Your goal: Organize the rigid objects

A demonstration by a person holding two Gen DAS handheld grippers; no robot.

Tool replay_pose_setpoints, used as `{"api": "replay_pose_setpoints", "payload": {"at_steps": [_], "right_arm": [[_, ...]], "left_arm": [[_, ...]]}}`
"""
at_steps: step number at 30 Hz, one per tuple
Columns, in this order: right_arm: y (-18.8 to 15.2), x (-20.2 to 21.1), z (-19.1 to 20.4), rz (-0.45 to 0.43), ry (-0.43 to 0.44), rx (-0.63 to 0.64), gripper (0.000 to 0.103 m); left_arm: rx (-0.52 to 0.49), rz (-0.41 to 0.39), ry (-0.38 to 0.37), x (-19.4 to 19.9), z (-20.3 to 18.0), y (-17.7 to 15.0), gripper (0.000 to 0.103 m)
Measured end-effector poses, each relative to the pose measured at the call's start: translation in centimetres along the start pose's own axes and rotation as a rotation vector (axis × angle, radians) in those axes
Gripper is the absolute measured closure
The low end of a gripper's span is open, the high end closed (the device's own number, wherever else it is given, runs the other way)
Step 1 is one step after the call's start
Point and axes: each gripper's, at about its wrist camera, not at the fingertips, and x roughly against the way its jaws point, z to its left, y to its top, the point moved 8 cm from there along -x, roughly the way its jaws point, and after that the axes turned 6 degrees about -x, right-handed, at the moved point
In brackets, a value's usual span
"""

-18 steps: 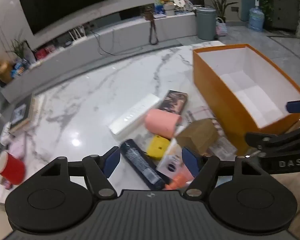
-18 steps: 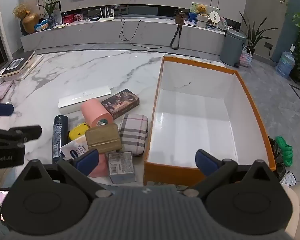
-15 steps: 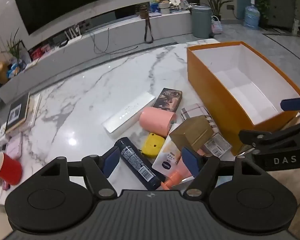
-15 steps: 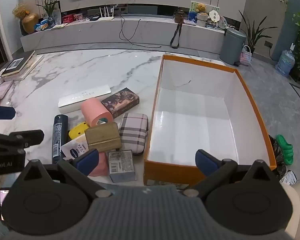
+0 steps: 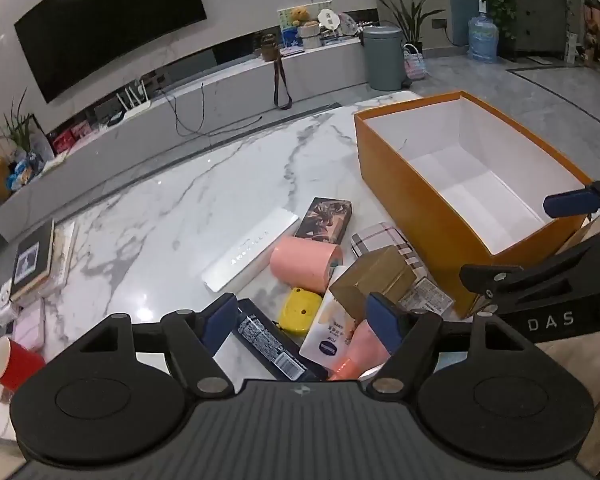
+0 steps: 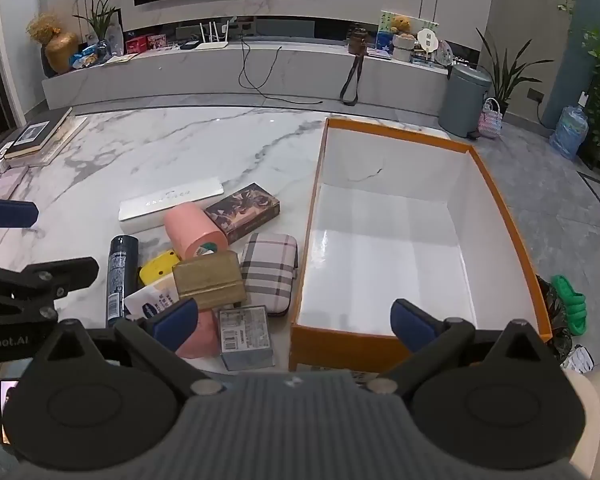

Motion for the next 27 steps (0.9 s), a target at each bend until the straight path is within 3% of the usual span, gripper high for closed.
{"api": "replay_pose_setpoints", "payload": {"at_steps": [27], "right_arm": [[-0.5,-0.9,0.2,0.018,0.001,-0.004,0.002]], "left_arm": [[0.022,0.018,0.032,0.3,1.1,-1.4,0.017]]}}
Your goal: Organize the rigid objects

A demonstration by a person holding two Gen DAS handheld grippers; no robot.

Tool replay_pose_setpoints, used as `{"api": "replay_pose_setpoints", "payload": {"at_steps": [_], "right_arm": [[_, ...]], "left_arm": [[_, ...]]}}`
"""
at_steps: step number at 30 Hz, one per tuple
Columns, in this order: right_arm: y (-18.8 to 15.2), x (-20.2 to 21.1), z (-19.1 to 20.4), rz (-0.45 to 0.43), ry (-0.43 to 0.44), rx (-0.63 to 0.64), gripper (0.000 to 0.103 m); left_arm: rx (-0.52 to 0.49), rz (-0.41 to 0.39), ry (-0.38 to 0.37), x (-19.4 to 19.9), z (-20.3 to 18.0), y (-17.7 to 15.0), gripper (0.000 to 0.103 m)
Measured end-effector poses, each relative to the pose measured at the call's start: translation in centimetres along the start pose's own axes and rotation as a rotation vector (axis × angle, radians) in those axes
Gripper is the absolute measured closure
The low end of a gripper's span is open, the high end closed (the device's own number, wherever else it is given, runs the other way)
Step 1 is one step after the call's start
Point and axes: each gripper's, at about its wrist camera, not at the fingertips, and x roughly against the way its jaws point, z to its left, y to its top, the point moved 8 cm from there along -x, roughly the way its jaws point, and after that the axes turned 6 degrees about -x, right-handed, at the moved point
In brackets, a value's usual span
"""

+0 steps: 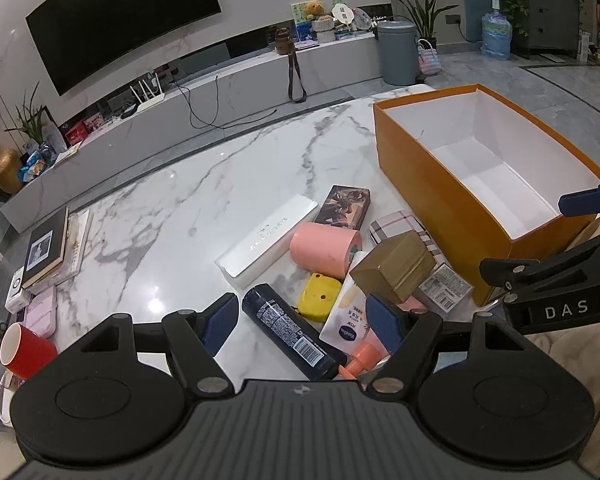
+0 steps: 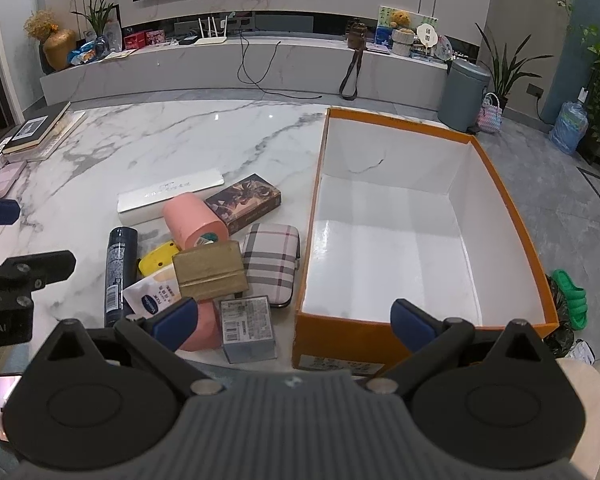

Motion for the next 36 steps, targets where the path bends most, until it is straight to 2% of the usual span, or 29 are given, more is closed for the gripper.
{"api": "replay_pose_setpoints", "payload": {"at_steps": [30,33,36], "right_arm": [[-0.3,-0.2,0.3,0.005,0.002,0.006,0.002],[-0.1,-0.1,0.4,-0.012,0.022,0.002,0.002],[0.4,-0.1,1.1,-0.063,0.028,0.052,0.002]], "left_arm": [[0.003,0.007,-0.011,-0.1,-0.2,-0.3,0.018],[0.016,0.002,-0.036,-0.2,0.0,-0.3,0.021],[0.031,-0.004,-0.067,-0.4,0.5,-0.1,0.023]]}}
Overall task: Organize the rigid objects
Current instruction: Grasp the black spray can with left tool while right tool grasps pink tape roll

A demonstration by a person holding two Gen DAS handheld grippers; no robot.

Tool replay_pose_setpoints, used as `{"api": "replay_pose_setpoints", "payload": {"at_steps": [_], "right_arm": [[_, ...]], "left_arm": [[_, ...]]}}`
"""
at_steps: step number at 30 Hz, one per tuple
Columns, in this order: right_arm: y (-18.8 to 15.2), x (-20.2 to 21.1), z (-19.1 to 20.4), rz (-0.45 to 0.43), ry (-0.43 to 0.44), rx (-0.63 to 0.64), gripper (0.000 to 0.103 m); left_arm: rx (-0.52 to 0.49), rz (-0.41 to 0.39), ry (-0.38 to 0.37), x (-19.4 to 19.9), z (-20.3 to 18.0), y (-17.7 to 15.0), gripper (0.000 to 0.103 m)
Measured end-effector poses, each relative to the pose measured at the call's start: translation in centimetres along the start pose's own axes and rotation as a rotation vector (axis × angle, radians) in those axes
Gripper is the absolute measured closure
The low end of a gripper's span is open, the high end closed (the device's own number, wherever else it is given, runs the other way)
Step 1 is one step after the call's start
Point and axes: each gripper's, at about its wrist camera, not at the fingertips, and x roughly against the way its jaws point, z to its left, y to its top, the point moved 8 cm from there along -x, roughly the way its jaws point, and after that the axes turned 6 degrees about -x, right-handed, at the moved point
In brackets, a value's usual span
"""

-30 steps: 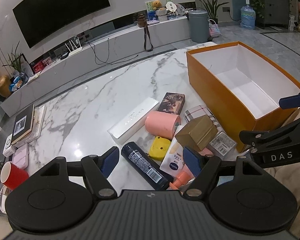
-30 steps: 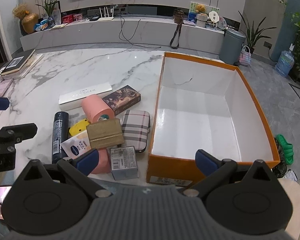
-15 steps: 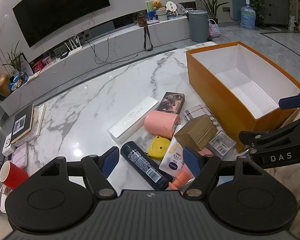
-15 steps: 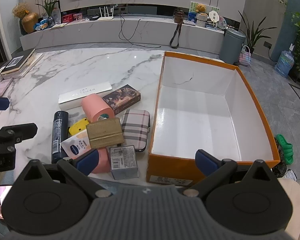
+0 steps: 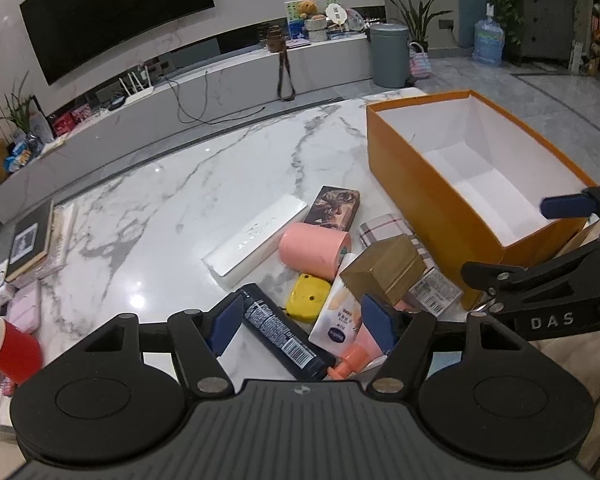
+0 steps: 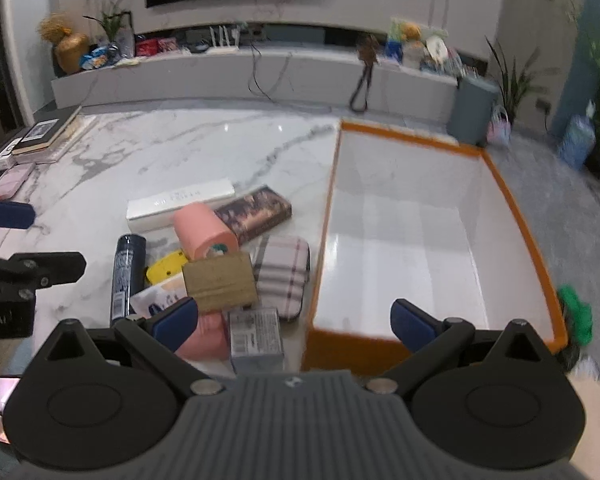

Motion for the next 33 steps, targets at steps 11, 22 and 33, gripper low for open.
{"api": "replay_pose_setpoints", "payload": {"at_steps": [11,22,33], "right_arm": [[2.2,-2.1,3.5,0.024,0.107,0.183,0.014],[3.3,-6.7,6.4,0.119,0.184,0.209,0.038],[4.0,-12.7,9.4,0.195,0.195,0.275,0.044]], "left_arm": [[-0.008,0.026,-0.051,-1.4,1.9,0.9,0.03],[0.114,0.147,-0.13,-6.2,5.7,1.0,0.04],[0.374,0.321,-0.206,-12.3,7.7,-2.7,0.043]]}}
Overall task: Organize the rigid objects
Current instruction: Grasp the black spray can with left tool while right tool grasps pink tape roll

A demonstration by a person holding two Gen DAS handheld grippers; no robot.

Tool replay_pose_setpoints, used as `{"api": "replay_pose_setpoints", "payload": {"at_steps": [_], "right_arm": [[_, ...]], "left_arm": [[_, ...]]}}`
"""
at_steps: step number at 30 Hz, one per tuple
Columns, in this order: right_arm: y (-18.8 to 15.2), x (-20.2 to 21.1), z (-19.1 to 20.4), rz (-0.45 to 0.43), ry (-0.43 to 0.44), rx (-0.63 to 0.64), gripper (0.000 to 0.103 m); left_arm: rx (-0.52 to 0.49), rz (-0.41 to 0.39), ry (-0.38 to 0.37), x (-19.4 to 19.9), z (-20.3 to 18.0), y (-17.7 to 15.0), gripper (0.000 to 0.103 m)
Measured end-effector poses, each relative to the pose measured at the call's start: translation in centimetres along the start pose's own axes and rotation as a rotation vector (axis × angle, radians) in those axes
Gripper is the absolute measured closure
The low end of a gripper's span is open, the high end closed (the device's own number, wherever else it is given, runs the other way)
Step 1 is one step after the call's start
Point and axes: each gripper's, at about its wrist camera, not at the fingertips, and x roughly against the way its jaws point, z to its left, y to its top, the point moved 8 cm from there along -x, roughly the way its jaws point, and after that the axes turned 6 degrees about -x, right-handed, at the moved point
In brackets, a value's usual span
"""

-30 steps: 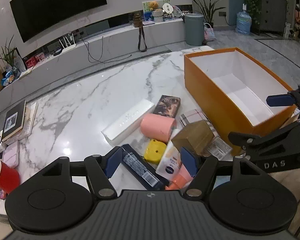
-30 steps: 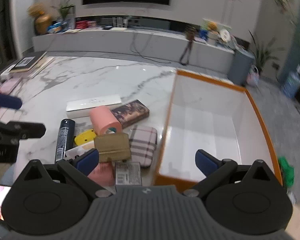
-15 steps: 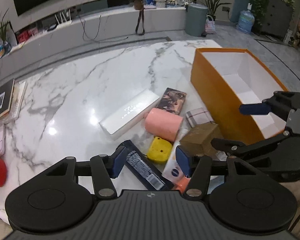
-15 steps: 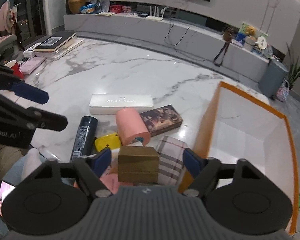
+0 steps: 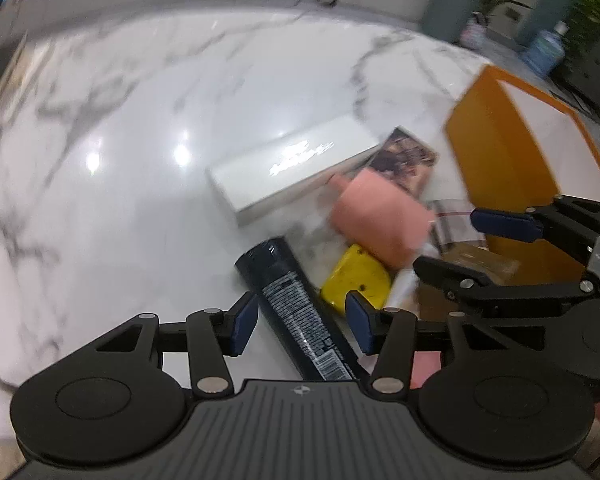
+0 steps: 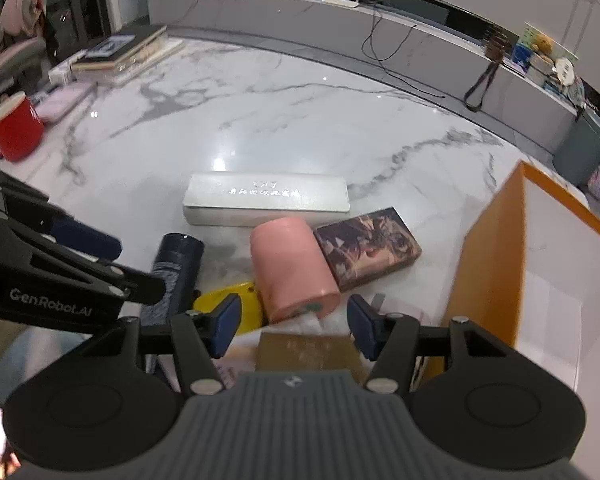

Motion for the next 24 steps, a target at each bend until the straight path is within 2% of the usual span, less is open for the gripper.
{"api": "replay_pose_setpoints", "payload": {"at_steps": [4,11,16,21,24], "right_arm": [[0.3,-1.7,0.0,0.031,0.013,0.042,0.044],[0.7,-3.9,-0.5,0.054,0.039,0.052,0.043],[0.9,-5.0,-0.4,0.066,0.051,0.062,0.044],[1.0,-5.8,-0.3,0.071,0.059,0.046,0.043],[0.9,-6.2,-0.4,0.075,0.051,0.034,0.044]], "left_arm": [[0.088,0.06,-0.053,-1.5,0.9,-0.3,0.043],[0.11,0.129,-0.059,-3.2,0.9,-1.0,0.047],[0.071,0.129,-0.032,-3.5,0.6,-1.0,0.05],[-0.072,0.134,0.054,-3.2,0.1,-1.0,0.052],[-0.09,0.14,0.071,-3.3,-0.2,-1.0,0.051]]}}
